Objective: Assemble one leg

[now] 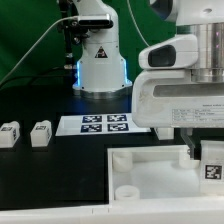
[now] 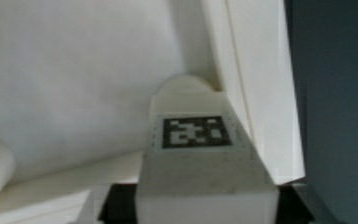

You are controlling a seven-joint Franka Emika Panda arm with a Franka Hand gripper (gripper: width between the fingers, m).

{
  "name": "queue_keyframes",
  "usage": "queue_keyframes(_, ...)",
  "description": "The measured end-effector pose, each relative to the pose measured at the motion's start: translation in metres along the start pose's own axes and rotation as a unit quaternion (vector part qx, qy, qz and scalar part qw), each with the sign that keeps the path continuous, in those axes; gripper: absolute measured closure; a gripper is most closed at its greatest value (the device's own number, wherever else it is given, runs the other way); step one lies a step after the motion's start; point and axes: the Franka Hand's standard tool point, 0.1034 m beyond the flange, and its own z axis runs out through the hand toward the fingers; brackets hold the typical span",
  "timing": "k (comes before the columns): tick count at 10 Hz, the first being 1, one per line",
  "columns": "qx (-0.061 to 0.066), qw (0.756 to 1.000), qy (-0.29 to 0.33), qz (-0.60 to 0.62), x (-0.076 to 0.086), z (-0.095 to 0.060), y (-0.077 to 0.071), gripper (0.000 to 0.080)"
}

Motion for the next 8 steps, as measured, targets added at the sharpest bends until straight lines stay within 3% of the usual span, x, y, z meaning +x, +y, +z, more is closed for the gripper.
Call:
queue_keyframes(3,-0.013,0.995,-0.001,0.097,0.002,0.0,0.01,0.0505)
queue_keyframes(6,-0.035,0.977,0.001,0.211,0.004,-0.002,0.022,0.049)
queue_keyframes(8,-0.038,0.977,0.003,0.212,0.005,-0.002,0.026,0.0489)
